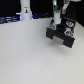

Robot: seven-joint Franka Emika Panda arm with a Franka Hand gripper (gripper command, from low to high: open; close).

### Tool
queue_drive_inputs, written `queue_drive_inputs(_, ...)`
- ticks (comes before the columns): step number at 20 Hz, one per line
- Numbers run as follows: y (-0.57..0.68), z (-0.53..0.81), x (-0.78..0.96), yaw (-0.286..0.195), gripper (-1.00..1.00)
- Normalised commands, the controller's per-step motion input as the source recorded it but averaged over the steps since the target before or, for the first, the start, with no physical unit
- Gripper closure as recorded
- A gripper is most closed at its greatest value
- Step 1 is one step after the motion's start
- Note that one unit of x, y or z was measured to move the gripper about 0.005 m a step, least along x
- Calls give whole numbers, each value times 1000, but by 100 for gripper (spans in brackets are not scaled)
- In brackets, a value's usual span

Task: Open the kcup holder, insert the kcup into the holder, and close the kcup holder

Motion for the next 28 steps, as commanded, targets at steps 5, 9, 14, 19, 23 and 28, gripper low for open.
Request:
queue_drive_inputs(5,642,1,57,41,100)
queue_drive_inputs(9,531,0,6,76,100)
queue_drive_inputs(14,195,-72,0,53,100)
queue_drive_inputs(19,5,-93,38,5,100)
queue_drive_inputs(23,0,-16,190,0,100)
queue_drive_inputs(28,5,0,296,-2,100)
